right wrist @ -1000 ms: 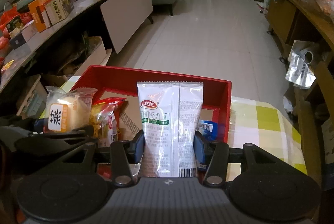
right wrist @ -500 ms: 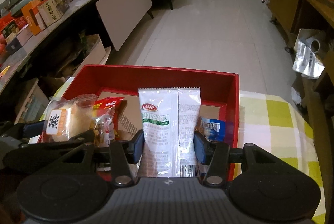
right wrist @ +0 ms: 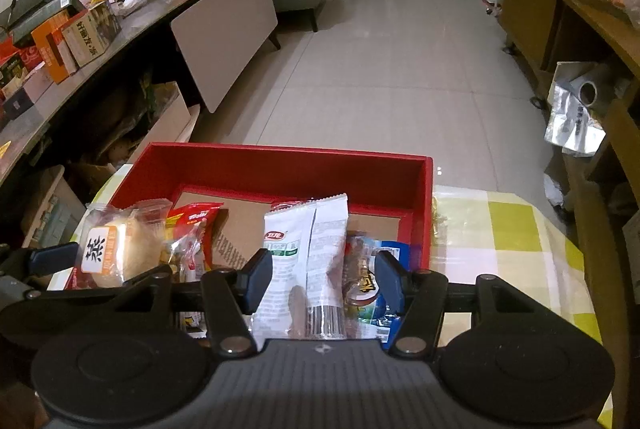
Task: Organize snacks
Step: 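Lower the bun packet and white packet into the red box and open both tools, then withdraw both tools from the box toward the remaining sachet and biscuit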
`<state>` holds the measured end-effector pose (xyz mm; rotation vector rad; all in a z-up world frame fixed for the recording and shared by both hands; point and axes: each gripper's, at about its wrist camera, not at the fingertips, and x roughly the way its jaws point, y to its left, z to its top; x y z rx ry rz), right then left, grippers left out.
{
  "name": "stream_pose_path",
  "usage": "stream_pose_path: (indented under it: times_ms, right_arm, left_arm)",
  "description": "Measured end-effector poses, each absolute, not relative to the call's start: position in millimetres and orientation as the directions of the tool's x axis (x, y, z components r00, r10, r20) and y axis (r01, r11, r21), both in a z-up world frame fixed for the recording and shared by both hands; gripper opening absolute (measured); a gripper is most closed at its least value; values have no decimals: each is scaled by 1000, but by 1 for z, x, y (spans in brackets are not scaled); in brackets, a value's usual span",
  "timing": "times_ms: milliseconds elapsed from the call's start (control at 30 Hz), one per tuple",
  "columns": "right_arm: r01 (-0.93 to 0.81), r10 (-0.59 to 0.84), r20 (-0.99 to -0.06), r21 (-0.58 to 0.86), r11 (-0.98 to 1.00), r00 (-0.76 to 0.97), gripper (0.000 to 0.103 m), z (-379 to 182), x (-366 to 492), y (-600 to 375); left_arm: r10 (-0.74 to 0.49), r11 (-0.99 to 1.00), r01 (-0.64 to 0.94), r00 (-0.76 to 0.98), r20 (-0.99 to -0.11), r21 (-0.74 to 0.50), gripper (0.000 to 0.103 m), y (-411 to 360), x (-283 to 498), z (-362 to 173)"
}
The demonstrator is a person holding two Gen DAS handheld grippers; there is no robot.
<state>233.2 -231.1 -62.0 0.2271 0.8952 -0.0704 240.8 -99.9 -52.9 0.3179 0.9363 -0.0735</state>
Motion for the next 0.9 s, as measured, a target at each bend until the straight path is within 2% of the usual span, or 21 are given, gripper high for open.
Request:
stream_pose_path:
  times_ms: [500,633,900]
  right_arm:
    - [156,-16,-779,105,982,627,66,-37,202,-237]
    - [159,-35,-777,85,984,628,67,-30,185,-240]
    - [179,-57,-780,71,981,623,67,-22,150,-251]
  left_arm:
    - [8,957,233,580,-814,175,88,-104,219,-33]
    - [-8,952,251,586,-810,173,93,-106,206,-28]
    - [-35,945,282,590,-806,165,94,-110,186,-20]
